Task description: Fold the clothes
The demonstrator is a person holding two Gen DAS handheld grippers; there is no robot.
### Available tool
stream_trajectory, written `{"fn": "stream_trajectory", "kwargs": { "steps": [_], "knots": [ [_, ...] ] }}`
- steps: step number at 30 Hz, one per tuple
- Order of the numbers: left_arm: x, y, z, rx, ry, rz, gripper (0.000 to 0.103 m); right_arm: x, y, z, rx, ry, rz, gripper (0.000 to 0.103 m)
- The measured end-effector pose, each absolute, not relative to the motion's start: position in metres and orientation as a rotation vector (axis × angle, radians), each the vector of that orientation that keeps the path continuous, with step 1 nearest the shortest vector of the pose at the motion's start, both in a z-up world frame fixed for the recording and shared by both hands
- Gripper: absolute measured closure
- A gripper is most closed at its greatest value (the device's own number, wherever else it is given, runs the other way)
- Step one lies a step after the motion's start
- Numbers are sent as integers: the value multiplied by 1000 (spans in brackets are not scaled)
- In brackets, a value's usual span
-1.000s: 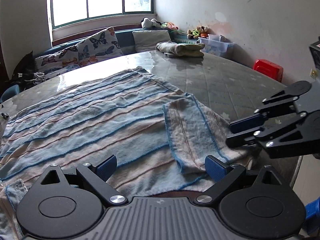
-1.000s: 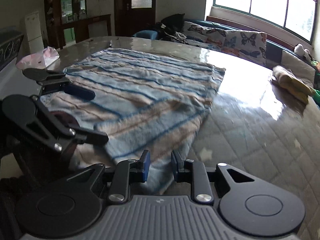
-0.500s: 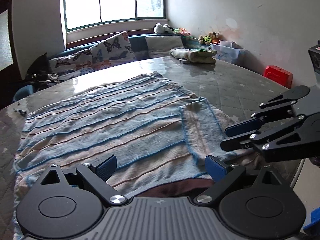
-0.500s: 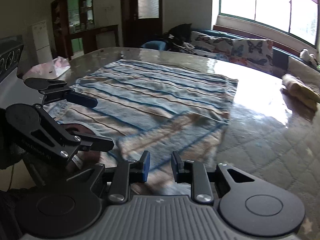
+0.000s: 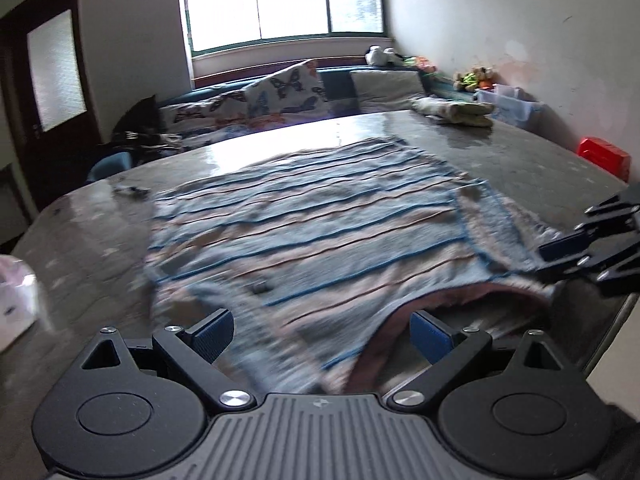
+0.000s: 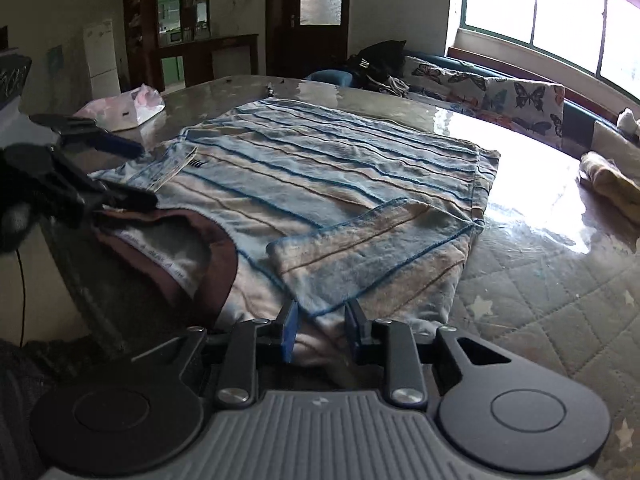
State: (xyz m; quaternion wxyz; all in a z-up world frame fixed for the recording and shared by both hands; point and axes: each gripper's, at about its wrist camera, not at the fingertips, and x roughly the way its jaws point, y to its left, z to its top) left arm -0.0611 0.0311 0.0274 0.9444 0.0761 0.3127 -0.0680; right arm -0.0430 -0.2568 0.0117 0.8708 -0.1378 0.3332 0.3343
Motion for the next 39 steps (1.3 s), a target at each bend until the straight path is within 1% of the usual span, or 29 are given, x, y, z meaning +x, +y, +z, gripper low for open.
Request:
{"fn": "stream_trajectory", "kwargs": {
  "steps": [2,3,9,15,16,19,20,23,25,27,32,33,34,39],
  "knots": [
    [-70,42,29,163,640,-107,6,-48,-258,13,-299,696,711,76],
    [-75,48,29,166,642,-92,6,-51,-258,13,-310,696,715,73],
    [-97,72,25,195,679,-32,6,-60,-260,16,-371,691,731,73],
    [-120,72,22,278,664,-93,9,-60,-260,15,-354,691,740,72],
    [-123,71,22,290,657,-115,13,-60,-261,14,-350,696,741,72],
    [-131,64,21,338,633,-178,20,-59,-263,15,-336,707,742,72],
    [-132,62,20,353,626,-195,21,-59,-264,16,-335,708,743,72],
    [-133,55,15,392,614,-235,28,-60,-265,17,-336,707,743,71],
    [-131,50,12,409,612,-261,39,-61,-265,17,-337,706,743,69],
    [-127,46,9,430,610,-276,43,-62,-264,17,-338,705,743,69],
    [-126,36,5,498,567,-339,44,-64,-264,18,-340,704,738,68],
    [-127,33,4,515,558,-352,49,-64,-264,18,-339,705,735,68],
    [-128,31,3,530,551,-365,56,-64,-265,18,-338,706,733,68],
    [-126,27,0,541,542,-387,73,-63,-265,18,-338,708,731,67]
  ]
}}
